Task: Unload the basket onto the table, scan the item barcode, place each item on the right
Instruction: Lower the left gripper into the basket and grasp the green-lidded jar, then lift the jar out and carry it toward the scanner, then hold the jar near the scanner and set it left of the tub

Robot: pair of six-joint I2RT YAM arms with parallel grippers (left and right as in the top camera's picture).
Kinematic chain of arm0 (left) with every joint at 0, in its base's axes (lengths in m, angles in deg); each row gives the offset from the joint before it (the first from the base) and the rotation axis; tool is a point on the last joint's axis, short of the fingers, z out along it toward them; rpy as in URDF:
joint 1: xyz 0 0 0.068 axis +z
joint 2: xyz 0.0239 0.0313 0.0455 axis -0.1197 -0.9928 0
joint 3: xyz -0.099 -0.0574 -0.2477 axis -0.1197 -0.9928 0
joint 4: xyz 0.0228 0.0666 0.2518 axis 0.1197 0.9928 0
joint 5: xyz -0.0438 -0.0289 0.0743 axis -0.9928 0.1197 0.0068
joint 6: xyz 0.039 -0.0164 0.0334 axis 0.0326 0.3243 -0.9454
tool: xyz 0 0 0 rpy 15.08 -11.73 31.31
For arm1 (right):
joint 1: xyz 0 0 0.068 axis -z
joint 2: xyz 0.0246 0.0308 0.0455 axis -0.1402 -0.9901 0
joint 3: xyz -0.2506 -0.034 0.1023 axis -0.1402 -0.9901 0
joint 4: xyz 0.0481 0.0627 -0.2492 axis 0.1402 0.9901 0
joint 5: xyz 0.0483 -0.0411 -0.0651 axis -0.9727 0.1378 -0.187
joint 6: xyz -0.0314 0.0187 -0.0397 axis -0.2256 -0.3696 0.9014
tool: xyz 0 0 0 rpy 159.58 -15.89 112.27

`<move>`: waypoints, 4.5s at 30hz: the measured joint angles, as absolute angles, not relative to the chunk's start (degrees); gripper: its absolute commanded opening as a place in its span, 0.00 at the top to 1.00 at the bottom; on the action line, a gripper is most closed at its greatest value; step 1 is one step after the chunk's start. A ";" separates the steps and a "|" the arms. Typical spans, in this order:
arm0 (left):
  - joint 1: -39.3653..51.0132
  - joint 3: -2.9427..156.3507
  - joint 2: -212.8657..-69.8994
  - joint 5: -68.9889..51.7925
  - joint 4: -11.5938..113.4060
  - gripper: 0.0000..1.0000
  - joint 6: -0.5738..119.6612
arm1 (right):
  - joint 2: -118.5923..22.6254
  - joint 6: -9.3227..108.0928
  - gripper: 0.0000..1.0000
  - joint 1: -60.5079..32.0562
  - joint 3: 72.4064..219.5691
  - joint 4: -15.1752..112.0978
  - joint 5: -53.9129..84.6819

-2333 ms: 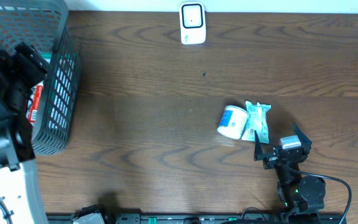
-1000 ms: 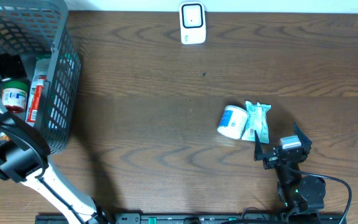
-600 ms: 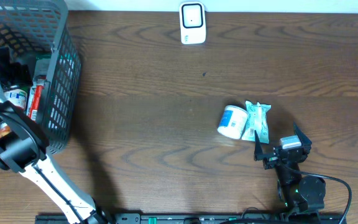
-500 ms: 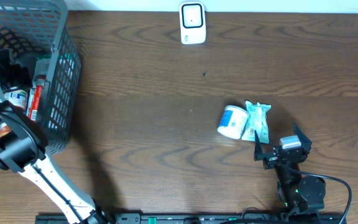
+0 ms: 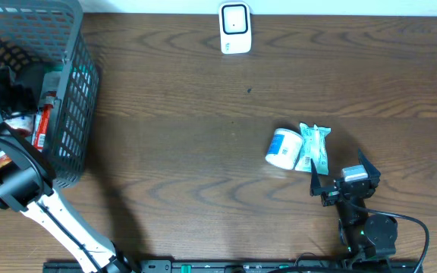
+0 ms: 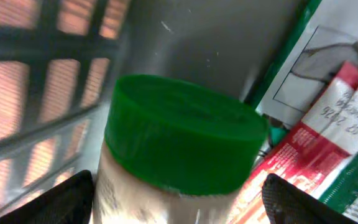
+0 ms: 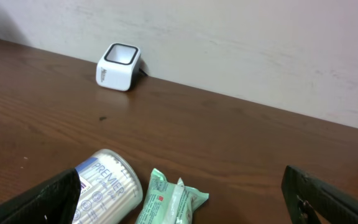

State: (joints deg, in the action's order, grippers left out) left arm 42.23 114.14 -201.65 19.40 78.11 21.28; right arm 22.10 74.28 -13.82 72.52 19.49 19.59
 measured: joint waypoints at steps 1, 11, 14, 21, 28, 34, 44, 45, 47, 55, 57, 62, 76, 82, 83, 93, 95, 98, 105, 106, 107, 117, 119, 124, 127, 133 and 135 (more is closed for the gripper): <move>42.23 113.73 -201.65 19.40 78.11 0.18 21.26 | 22.10 74.26 0.01 -13.82 72.52 19.49 19.59; 42.23 111.26 -201.72 19.44 76.23 0.44 20.39 | 22.10 74.28 0.01 -13.82 72.52 19.49 19.59; 42.23 111.28 -201.72 19.42 76.03 0.45 20.34 | 22.10 74.28 0.01 -13.82 72.52 19.49 19.59; 42.20 112.16 -201.67 19.38 75.75 0.45 20.56 | 22.10 74.26 0.01 -13.82 72.52 19.49 19.59; 42.18 113.05 -193.54 19.40 69.76 0.47 24.65 | 22.10 74.26 0.01 -13.82 72.52 19.49 19.59; 41.66 114.43 -174.51 19.40 64.16 0.47 33.02 | 22.10 74.28 0.01 -13.82 72.52 19.51 19.59; 22.56 116.88 -151.43 10.55 78.48 0.47 43.97 | 22.10 74.28 0.01 -13.82 72.52 19.51 19.59; 18.97 116.88 -151.23 9.89 81.98 0.47 44.74 | 22.10 74.28 0.01 -13.82 72.52 19.51 19.59; 12.59 116.24 -151.80 8.89 86.87 0.47 45.89 | 22.10 74.28 0.01 -13.82 72.52 19.49 19.59; -11.91 101.60 -161.52 8.56 87.94 0.47 48.98 | 22.10 74.28 0.01 -13.82 72.52 19.51 19.61; -16.52 97.49 -165.52 8.38 85.78 0.47 50.11 | 22.10 74.28 0.01 -13.82 72.52 19.49 19.59; -23.45 91.20 -174.77 8.45 79.27 0.43 53.41 | 22.10 74.26 0.01 -13.82 72.52 19.49 19.59; -32.00 90.39 -191.14 8.38 69.06 0.48 61.04 | 22.10 74.26 0.01 -13.82 72.52 19.49 19.59; -31.80 90.39 -191.62 4.84 67.86 0.45 63.20 | 22.10 74.28 0.01 -13.82 72.52 19.49 19.59; -31.82 90.39 -191.62 4.21 67.90 0.43 63.42 | 22.10 74.28 0.01 -13.82 72.52 19.49 19.59; -31.85 90.39 -191.62 2.02 68.34 0.26 64.21 | 22.10 74.26 0.01 -13.82 72.52 19.49 19.59; -31.85 90.39 -191.62 1.72 68.34 0.26 64.23 | 22.10 74.28 0.01 -13.82 72.52 19.49 19.59; -31.85 90.39 -191.62 1.41 68.34 0.25 64.23 | 22.10 74.28 0.01 -13.82 72.52 19.49 19.59; -31.78 90.41 -191.62 1.30 68.36 0.24 64.17 | 22.10 74.28 0.01 -13.82 72.52 19.49 19.59; -31.74 90.52 -191.62 1.30 68.40 0.24 64.12 | 22.10 74.28 0.01 -13.82 72.52 19.49 19.59; -31.65 90.65 -191.62 1.30 68.40 0.24 64.04 | 22.10 74.28 0.01 -13.82 72.52 19.49 19.59; -30.03 91.33 -188.98 1.32 68.47 0.20 63.95 | 22.10 74.28 0.01 -13.82 72.52 19.49 19.59; -29.55 91.33 -187.95 1.30 68.47 0.20 63.86 | 22.10 74.28 0.01 -13.82 72.52 19.49 19.59; -26.16 91.46 -183.36 2.68 69.85 0.70 63.66 | 22.10 74.28 0.01 -13.82 72.52 19.49 19.59; -24.13 91.74 -182.20 5.46 72.88 0.91 63.27 | 22.10 74.28 0.01 -13.82 72.52 19.49 19.59; -23.61 87.65 -182.18 9.26 70.74 0.91 61.78 | 22.10 74.28 0.01 -13.82 72.52 19.49 19.59; -24.13 83.65 -182.18 9.87 67.24 0.91 61.61 | 22.10 74.28 0.01 -13.82 72.52 19.49 19.59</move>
State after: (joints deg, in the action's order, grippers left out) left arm -24.13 83.65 -182.18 9.87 67.24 61.61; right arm 22.10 74.28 -13.82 72.52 19.49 19.59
